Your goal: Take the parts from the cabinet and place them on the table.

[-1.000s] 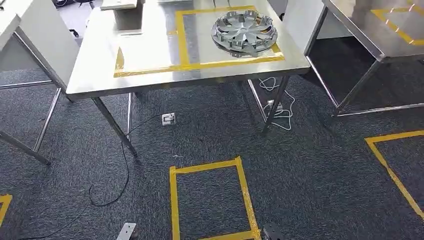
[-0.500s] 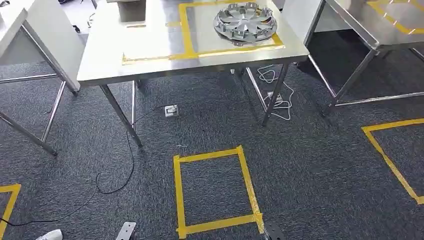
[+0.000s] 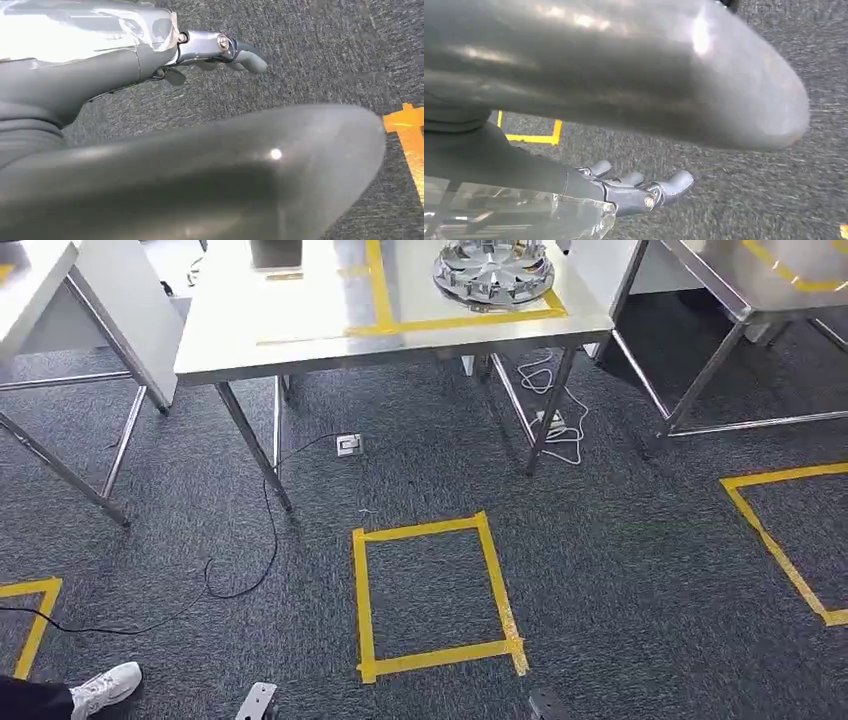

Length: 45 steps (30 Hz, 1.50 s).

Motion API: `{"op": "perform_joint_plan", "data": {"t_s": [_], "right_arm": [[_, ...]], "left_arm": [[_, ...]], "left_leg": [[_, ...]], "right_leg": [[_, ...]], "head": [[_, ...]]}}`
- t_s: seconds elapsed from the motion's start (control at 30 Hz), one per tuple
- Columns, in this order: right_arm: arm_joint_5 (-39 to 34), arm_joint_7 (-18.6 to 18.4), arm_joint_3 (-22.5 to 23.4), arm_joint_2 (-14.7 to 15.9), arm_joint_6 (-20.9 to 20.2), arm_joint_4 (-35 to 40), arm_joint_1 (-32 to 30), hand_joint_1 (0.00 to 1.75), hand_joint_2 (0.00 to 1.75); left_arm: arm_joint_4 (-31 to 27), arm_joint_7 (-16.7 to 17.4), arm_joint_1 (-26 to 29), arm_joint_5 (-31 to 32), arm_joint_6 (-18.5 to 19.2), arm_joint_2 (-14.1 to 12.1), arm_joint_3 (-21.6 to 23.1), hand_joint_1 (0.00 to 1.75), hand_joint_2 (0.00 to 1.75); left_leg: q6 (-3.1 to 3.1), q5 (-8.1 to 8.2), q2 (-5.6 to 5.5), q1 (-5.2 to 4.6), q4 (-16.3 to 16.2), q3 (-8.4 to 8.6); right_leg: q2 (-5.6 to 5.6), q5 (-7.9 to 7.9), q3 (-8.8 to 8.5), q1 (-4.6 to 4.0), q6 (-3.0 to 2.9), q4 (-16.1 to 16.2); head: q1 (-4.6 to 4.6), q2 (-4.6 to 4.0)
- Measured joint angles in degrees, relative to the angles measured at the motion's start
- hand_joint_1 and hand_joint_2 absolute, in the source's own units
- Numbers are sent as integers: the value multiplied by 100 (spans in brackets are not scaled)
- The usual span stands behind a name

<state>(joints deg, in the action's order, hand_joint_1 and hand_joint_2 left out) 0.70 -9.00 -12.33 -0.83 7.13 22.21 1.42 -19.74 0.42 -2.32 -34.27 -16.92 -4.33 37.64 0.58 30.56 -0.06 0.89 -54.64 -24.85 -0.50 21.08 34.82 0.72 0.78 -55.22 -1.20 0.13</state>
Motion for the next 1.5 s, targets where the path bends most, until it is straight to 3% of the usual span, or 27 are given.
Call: {"op": "perform_joint_plan", "data": {"t_s": [0.07, 0.1, 0.13, 0.2, 0.27, 0.3, 0.33, 0.4, 0.43, 0.5, 0.57, 0.7, 0.97, 1.5], "right_arm": [[-2, 2, 0, -2, 2, 0, -6, 0, 0], [-2, 4, 0, 0, 2, 0, -18, 0, 0], [-4, 7, 0, 13, 7, 0, -28, 0, 0], [-24, 24, -7, 4, 13, 0, -37, 0, 0], [-35, 39, -9, 9, 20, 0, -50, 0, 0], [-39, 48, -9, 15, 20, 0, -63, 0, 0], [-46, 48, -9, 15, 22, 0, -71, 0, 0], [-55, 52, -9, 20, 22, 0, -64, 0, 0], [-55, 57, -9, 22, 22, 0, -54, 0, 0], [-70, 68, -9, 20, 24, 2, -68, 0, 0], [-83, 68, -11, 2, 24, 2, -107, 0, 0], [-83, 70, -22, 2, 26, 2, -90, 0, 0], [-83, 68, -48, -4, 11, 2, -79, 0, 0], [-81, 81, -70, -4, -2, 2, -67, 0, 0]], "left_arm": [[0, 0, 14, -4, -4, 0, 11, 0, 0], [0, 0, 20, -11, -7, 2, 13, 0, 0], [0, 0, 14, -11, -7, 4, 22, 0, 0], [0, -4, 1, -11, -35, 7, 35, 0, 0], [0, -4, 7, -11, -53, 7, 46, 0, 0], [0, -4, 11, -11, -57, 9, 50, 0, 0], [0, -4, 17, -11, -59, 9, 55, 0, 0], [-2, -4, 17, -11, -59, 13, 70, 0, 0], [-2, -4, 16, -11, -59, 13, 70, 0, 0], [-2, -6, 6, -11, -66, 11, 72, 0, 0], [0, -4, 17, -11, -68, -4, 72, 0, 0], [0, -4, 9, -20, -70, 2, 76, 0, 0], [0, -2, 10, -37, -76, 2, 79, 0, 0], [0, 2, 3, -35, -96, 2, 103, 0, 0]], "left_leg": [[-93, -48, 5, -43, -11, -54], [-176, -136, 18, 17, 54, -66], [-200, -182, 42, -1, 47, -106], [-261, -276, 50, -18, 41, -229], [-264, -358, 54, -37, 23, -352], [-256, -389, 52, -37, 11, -403], [-242, -410, 50, -36, -1, -444], [-207, -433, 43, -33, -58, -461], [-186, -432, 47, -53, -102, -518], [-115, -459, 51, -78, -161, -596], [-194, -471, 40, -71, -188, -626], [-200, -508, 42, -36, -154, -626], [-57, -602, 42, -4, -126, -685], [-25, -625, 42, -14, -138, -719]], "right_leg": [[0, -81, 5, 37, 73, 23], [1, -51, 45, 53, 80, -33], [17, 126, 171, 53, 54, -234], [23, 658, 515, 60, -37, -1153], [24, 950, 717, 62, -32, -1866], [24, 938, 621, 64, 6, -1824], [23, 851, 371, 67, 62, -1520], [21, 592, -319, 76, 154, -469], [25, 631, -522, 69, 123, -83], [34, 599, -497, 41, 52, -73], [33, 576, -481, 42, 40, -63], [34, 543, -471, -7, -30, -63], [30, 479, -392, -47, -129, -74], [29, 443, -367, -34, -111, -74]], "head": [[-2, 0], [-2, 0], [4, 0], [26, 0], [26, 0], [22, 0], [26, 0], [26, 0], [28, 0], [7, 0], [4, 0], [9, 0], [11, 0], [11, 0]]}}
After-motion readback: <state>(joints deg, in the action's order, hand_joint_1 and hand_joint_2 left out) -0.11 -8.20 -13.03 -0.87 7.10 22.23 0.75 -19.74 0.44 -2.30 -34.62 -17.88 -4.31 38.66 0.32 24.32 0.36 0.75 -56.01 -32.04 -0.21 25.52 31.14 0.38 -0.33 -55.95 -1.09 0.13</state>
